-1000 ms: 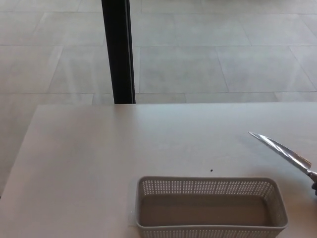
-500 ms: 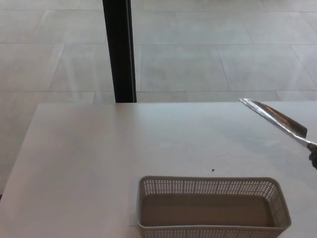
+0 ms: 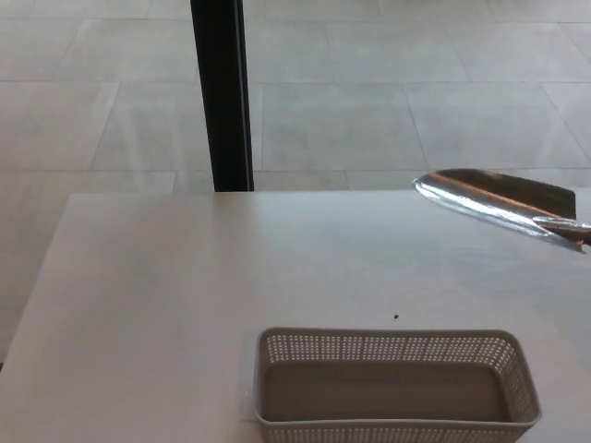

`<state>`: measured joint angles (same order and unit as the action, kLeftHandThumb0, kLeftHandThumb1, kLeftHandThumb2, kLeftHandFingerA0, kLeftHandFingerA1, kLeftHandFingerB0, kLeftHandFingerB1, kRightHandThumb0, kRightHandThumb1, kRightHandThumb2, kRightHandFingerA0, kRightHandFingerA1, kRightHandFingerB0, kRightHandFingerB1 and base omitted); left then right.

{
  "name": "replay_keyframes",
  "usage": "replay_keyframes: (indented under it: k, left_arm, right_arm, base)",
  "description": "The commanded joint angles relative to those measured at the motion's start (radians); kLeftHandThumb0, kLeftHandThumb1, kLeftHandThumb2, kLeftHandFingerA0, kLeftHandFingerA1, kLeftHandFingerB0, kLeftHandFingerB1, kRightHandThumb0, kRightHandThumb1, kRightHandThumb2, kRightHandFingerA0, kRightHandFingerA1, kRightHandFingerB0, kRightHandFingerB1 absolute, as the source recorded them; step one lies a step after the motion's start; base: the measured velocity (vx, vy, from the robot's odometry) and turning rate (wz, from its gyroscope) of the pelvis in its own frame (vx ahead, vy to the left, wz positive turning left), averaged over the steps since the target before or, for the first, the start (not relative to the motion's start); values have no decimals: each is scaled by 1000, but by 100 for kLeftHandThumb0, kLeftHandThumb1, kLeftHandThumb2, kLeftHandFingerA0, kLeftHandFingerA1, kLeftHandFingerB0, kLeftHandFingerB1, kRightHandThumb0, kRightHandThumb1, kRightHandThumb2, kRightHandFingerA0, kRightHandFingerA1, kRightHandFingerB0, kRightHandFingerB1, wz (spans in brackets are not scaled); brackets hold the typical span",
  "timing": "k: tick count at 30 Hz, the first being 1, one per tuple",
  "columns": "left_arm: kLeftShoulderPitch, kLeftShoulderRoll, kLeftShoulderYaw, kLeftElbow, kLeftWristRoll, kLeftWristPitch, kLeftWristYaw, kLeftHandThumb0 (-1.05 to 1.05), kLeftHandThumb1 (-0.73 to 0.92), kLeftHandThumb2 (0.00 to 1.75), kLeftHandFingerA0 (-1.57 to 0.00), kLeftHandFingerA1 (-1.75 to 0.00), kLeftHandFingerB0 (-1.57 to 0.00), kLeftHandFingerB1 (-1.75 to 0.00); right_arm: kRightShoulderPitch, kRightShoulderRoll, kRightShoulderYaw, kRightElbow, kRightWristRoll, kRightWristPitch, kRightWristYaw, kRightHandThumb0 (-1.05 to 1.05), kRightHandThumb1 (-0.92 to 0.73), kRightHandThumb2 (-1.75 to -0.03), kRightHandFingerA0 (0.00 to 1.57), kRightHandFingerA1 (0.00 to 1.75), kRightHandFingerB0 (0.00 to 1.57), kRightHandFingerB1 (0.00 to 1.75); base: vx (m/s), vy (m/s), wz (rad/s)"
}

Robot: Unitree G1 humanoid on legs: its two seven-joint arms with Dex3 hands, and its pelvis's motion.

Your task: A garden tool is kept on the righthand side and a container is kept on the lefthand side on a desk infront of the robot. the robot uses its right hand to pick up the garden tool and makes a scooping motion inside the container

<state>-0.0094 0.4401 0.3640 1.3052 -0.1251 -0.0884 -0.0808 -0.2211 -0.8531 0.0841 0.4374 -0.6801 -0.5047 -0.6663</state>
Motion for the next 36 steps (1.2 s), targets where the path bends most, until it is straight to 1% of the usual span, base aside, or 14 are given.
replay_keyframes:
  k: [1,3,6,7,9,13,22,28,30,31,32,34,35,36]
  left_arm:
    - [-1,27,0,-1,4,-9,-5,-12,-43,134,-100,-120,-100,-112]
    - [-1,28,-3,-1,7,-7,-7,-8,-42,135,-100,-116,-99,-111]
    - [0,34,-2,3,8,-16,-11,-13,-41,132,-101,-115,-100,-110]
    - [-2,36,-1,2,7,-14,-10,-13,-41,132,-102,-116,-100,-111]
    - [-6,38,-1,2,7,-8,-7,-11,-42,132,-102,-116,-101,-111]
    - [-18,43,-2,-5,6,-2,-7,-12,-45,134,-94,-123,-102,-111]
    - [-13,44,3,-9,-2,-5,-3,-12,-45,135,-107,-119,-103,-114]
    - [-14,46,-4,-6,7,-8,-4,-19,-44,133,-101,-119,-102,-111]
    - [-11,47,-1,-5,3,-15,-23,-18,-45,133,-103,-118,-104,-111]
    - [-12,47,-2,-4,4,-12,-19,-22,-52,148,-107,-116,-105,-113]
    - [-15,45,-4,-5,6,-13,-16,-16,-44,131,-111,-114,-106,-111]
    - [-17,46,-4,-3,5,-6,-20,-16,-43,130,-105,-116,-100,-112]
    - [-16,45,-8,-1,10,-3,-13,-19,-40,131,-102,-113,-98,-109]
    - [-14,43,-7,1,10,-3,-7,-16,-41,132,-105,-113,-99,-110]
  right_arm:
    - [40,-121,37,-39,-163,-75,-44,-22,-44,-73,97,175,73,154]
    - [51,-180,48,-37,-191,-96,-39,-30,-48,-58,95,171,81,137]
    - [32,-227,70,-2,-235,-132,-101,-20,-45,-68,93,171,77,146]
    - [21,-234,76,5,-237,-138,-102,-24,-46,-78,109,159,76,129]
    - [0,-263,84,15,-255,-153,-119,-24,-51,-72,92,170,80,136]
    - [-50,-318,83,27,-284,-156,-130,-24,-47,-77,95,169,84,132]
    - [-140,-346,107,39,-372,-133,-219,-31,-48,-75,100,166,91,120]
    - [-139,-338,72,-49,-347,-86,-128,-29,-40,-75,106,156,98,92]
    - [-104,-322,34,-146,-312,-50,-46,-25,-42,-75,98,164,92,106]
    - [-86,-299,23,-199,-309,-26,-22,-24,-43,-77,96,162,88,121]
    - [-75,-295,15,-218,-308,-29,-21,-22,-41,-81,94,166,89,124]
    - [-53,-290,2,-260,-304,-17,26,-23,-37,-86,92,172,82,133]
    - [-32,-288,-2,-302,-341,31,67,-31,-45,-72,95,170,95,99]
    - [-19,-280,-4,-317,-368,65,88,-31,-46,-70,93,167,96,96]
  base:
    - [0,0,0]
    - [0,0,0]
    - [0,0,0]
    - [0,0,0]
    - [0,0,0]
    - [0,0,0]
    - [0,0,0]
    - [0,0,0]
    - [0,0,0]
    - [0,0,0]
    - [0,0,0]
    - [0,0,0]
    - [0,0,0]
    - [0,0,0]
